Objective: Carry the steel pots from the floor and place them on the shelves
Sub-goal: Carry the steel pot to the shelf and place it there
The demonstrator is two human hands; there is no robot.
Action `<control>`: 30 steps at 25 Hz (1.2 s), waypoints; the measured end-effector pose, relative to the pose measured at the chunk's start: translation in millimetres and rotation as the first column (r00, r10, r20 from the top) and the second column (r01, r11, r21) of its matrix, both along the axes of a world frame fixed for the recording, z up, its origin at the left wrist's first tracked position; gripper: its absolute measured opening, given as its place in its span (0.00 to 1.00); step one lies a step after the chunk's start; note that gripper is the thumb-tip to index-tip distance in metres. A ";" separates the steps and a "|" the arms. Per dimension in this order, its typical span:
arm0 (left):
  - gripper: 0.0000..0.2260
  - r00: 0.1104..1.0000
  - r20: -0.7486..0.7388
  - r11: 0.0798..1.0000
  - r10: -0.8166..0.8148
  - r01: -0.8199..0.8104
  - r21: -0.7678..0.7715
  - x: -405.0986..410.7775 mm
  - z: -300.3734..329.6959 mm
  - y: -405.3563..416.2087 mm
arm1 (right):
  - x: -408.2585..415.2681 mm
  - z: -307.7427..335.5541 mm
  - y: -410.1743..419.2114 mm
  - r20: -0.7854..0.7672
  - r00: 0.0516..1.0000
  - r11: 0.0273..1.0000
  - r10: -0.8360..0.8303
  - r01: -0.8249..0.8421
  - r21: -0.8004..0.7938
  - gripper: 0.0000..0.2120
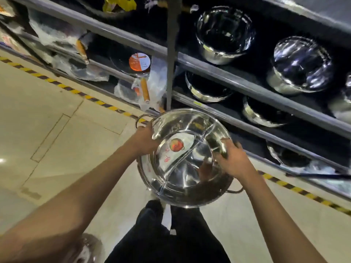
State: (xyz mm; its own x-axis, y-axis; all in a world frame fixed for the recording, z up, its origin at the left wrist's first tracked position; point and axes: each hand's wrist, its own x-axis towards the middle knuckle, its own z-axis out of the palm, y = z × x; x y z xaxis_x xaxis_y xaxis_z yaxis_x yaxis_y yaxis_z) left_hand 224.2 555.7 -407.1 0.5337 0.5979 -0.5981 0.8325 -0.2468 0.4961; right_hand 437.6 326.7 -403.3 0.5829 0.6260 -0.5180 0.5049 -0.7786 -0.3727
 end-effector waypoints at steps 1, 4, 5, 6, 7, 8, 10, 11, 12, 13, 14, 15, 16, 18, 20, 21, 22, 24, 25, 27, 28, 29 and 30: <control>0.33 1.000 -0.012 0.999 -0.024 0.024 -0.022 6.0 -6.8 0.1 | 3.3 -10.5 -2.1 -0.008 1.000 1.000 -0.014 0.014 -0.001 0.27; 0.33 0.998 -0.048 0.998 -0.041 0.039 -0.053 25.9 -37.6 2.3 | 16.6 -43.9 -6.9 -0.042 0.998 0.999 -0.044 0.044 -0.014 0.28; 0.30 0.997 -0.060 0.997 -0.048 0.044 -0.056 33.3 -48.0 4.6 | 20.9 -54.5 -6.9 -0.062 0.997 0.999 -0.049 0.047 -0.023 0.28; 0.28 0.996 -0.070 0.997 -0.051 0.046 -0.066 42.8 -63.4 5.9 | 27.5 -69.4 -7.4 -0.085 0.995 0.997 -0.060 0.057 -0.043 0.28; 0.28 0.996 -0.075 0.997 -0.049 0.044 -0.071 51.5 -81.1 7.0 | 35.1 -86.2 -6.2 -0.102 0.993 0.997 -0.056 0.049 -0.062 0.28; 0.28 0.995 -0.087 0.996 -0.055 0.049 -0.073 61.2 -101.4 8.0 | 42.2 -105.4 -4.8 -0.120 0.991 0.996 -0.050 0.041 -0.080 0.28; 0.28 0.992 -0.116 0.996 -0.056 0.048 -0.070 81.6 -151.4 9.4 | 57.1 -150.4 -0.7 -0.146 0.987 0.995 -0.062 0.049 -0.091 0.28; 0.29 0.991 -0.124 0.997 -0.048 0.040 -0.066 91.7 -180.2 10.4 | 64.8 -176.0 1.2 -0.150 0.986 0.994 -0.072 0.059 -0.091 0.28; 0.30 0.992 -0.120 0.998 -0.040 0.033 -0.060 101.5 -211.4 11.5 | 72.5 -204.0 4.0 -0.139 0.987 0.993 -0.085 0.072 -0.097 0.28; 0.31 0.994 -0.106 0.998 -0.041 0.036 -0.055 111.0 -240.2 13.0 | 79.5 -230.4 6.8 -0.107 0.989 0.991 -0.101 0.090 -0.098 0.29; 0.32 0.995 -0.091 0.998 -0.033 0.029 -0.047 117.8 -267.6 12.4 | 86.5 -256.6 10.2 -0.053 0.993 0.990 -0.108 0.103 -0.097 0.29; 0.33 0.996 -0.083 0.999 -0.024 0.021 -0.043 127.1 -300.5 13.8 | 95.5 -289.5 15.4 0.009 0.993 0.989 -0.117 0.118 -0.093 0.29; 0.35 0.996 -0.083 0.999 -0.021 0.017 -0.049 135.7 -333.6 14.5 | 104.6 -322.2 21.1 0.056 0.989 0.985 -0.134 0.139 -0.097 0.28; 0.37 0.996 -0.079 0.997 -0.049 0.044 -0.057 150.8 -394.8 19.8 | 121.6 -384.0 35.2 0.095 0.982 0.980 -0.164 0.173 -0.101 0.26; 0.36 0.994 -0.081 0.997 -0.071 0.069 -0.025 166.5 -447.6 35.1 | 138.7 -440.2 50.3 0.099 0.981 0.980 -0.167 0.176 -0.091 0.25; 0.36 0.994 -0.088 0.997 -0.070 0.071 0.011 174.5 -468.0 46.0 | 148.2 -463.2 58.8 0.110 0.983 0.985 -0.148 0.156 -0.072 0.25; 0.38 0.992 -0.101 0.995 -0.074 0.079 0.053 182.4 -484.6 56.4 | 156.9 -482.4 67.4 0.118 0.984 0.989 -0.132 0.139 -0.053 0.25; 0.42 0.984 -0.143 0.985 -0.101 0.119 0.122 203.4 -517.2 73.2 | 177.6 -519.4 84.7 0.137 0.979 0.988 -0.150 0.151 -0.002 0.25; 0.42 0.978 -0.169 0.976 -0.126 0.153 0.158 214.3 -531.4 80.7 | 188.4 -535.2 93.3 0.143 0.974 0.984 -0.176 0.175 0.017 0.25; 0.38 0.968 -0.189 0.950 -0.167 0.209 0.232 235.8 -554.1 97.3 | 209.7 -559.9 111.2 0.134 0.966 0.975 -0.221 0.217 0.044 0.26; 0.37 0.969 -0.182 0.944 -0.170 0.213 0.252 246.8 -561.3 106.6 | 220.1 -568.5 118.2 0.117 0.965 0.971 -0.236 0.229 0.066 0.27; 0.35 0.972 -0.169 0.942 -0.162 0.203 0.268 257.2 -566.5 115.3 | 230.0 -575.6 123.7 0.096 0.965 0.967 -0.243 0.234 0.098 0.28; 0.34 0.976 -0.157 0.941 -0.149 0.189 0.282 265.3 -571.0 124.1 | 238.6 -581.8 129.0 0.071 0.968 0.965 -0.240 0.230 0.128 0.29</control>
State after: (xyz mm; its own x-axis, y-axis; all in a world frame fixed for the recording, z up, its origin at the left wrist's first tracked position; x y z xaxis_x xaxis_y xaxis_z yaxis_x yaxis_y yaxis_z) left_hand 489.5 679.8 -978.1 0.5709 0.6654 -0.4810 0.8184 -0.5076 0.2693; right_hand 676.3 455.7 -985.1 0.7596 0.5198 -0.3908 0.3471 -0.8322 -0.4323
